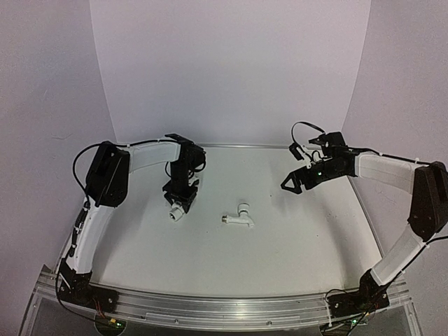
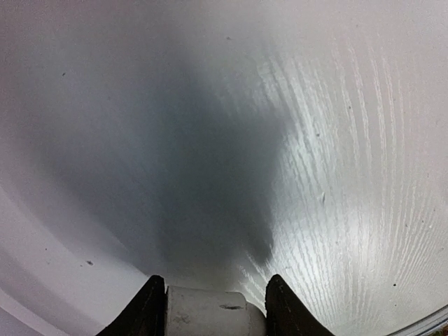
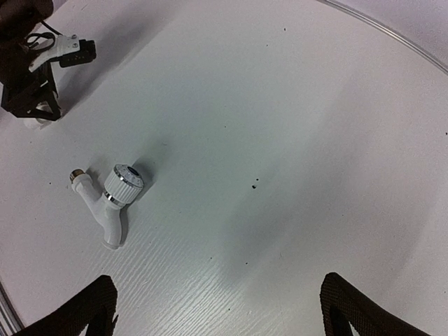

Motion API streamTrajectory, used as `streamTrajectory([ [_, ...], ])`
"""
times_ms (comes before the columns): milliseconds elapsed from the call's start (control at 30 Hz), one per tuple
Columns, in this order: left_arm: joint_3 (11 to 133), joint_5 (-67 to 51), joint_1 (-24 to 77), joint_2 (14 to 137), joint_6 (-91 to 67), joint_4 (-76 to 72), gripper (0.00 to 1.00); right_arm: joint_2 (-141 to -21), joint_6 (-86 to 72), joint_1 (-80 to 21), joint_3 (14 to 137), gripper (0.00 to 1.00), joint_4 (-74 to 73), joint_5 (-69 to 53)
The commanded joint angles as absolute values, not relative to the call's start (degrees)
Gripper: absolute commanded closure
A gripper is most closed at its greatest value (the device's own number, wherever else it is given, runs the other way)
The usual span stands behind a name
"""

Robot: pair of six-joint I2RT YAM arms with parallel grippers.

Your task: Install the water faucets

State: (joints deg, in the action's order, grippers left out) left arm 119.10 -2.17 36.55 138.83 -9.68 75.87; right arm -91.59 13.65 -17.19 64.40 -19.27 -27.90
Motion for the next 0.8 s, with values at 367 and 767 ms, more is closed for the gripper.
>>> streamTrajectory([
  [367,86.92,7.00,35.06,106.29,-14.25,32.72,0.56,-90.28,14.18,-17.39,64.94,0.02,-19.35,-27.48],
  [767,42.83,9.39,35.65,80.17,-14.56,-17.52,0.59,-90.05,14.01,-17.40,64.55,0.02,-19.34,-27.51],
])
